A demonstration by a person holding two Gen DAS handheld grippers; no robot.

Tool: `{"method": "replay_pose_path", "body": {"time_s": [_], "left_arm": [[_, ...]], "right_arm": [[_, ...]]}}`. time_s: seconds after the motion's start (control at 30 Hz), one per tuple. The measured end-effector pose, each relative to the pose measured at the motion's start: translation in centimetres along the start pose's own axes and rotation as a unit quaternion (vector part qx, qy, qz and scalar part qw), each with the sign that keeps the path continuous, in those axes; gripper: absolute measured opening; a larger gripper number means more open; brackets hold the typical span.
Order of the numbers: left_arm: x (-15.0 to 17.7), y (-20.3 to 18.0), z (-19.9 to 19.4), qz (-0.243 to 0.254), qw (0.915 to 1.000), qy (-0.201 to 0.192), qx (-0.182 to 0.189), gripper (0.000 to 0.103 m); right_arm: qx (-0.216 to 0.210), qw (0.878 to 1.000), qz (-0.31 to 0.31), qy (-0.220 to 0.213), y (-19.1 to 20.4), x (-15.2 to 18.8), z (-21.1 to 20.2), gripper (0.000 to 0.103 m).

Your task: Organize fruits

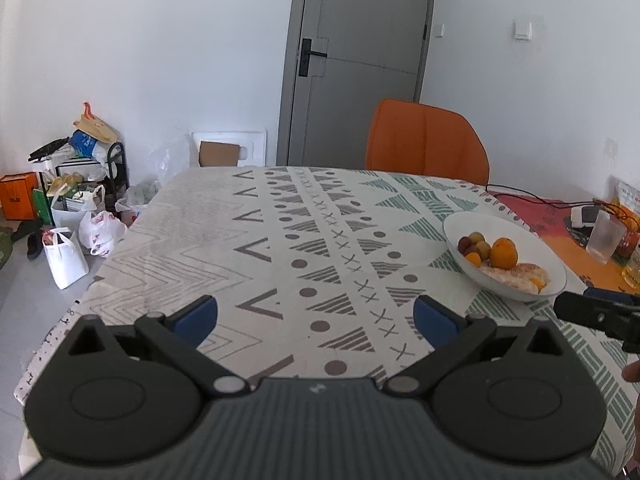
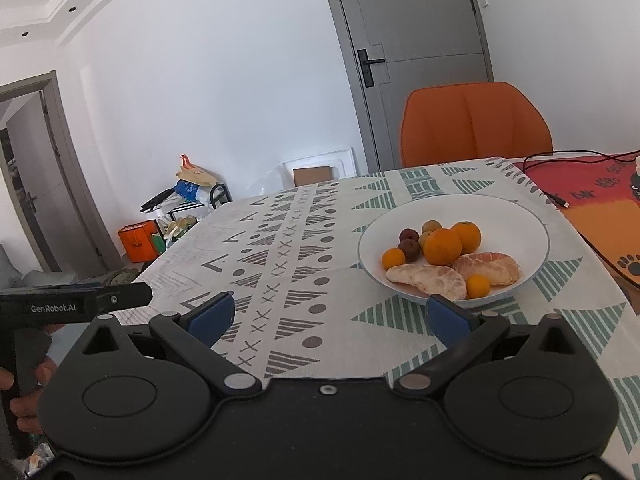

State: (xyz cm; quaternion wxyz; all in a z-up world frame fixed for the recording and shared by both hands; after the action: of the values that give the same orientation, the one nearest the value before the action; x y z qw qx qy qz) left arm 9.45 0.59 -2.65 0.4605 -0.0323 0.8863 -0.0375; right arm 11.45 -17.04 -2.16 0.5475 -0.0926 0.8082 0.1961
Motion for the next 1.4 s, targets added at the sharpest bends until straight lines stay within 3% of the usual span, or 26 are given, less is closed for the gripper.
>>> {"method": "replay_pose_path", "body": {"time_s": [1.4], "left_arm": [[0.22, -0.66, 0.06, 0.016, 0.9998, 0.012, 0.002, 0.103]], "right_arm": [[0.003, 1.0, 0.008, 0.008, -0.47, 0.5, 0.7, 0.103]]}}
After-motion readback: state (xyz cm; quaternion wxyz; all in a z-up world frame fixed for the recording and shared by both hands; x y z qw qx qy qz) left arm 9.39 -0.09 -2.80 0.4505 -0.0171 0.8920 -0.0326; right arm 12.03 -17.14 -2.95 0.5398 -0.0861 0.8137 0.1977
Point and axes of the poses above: each gripper's, at about its wrist camera, not at the fingertips, and z roughly the way its jaws point, y to its left, x to its underside, the point moved 5 cm from there along z, roughly the way its jaws point, and after that the axes turned 4 degrees about y, right-handed, at the moved point
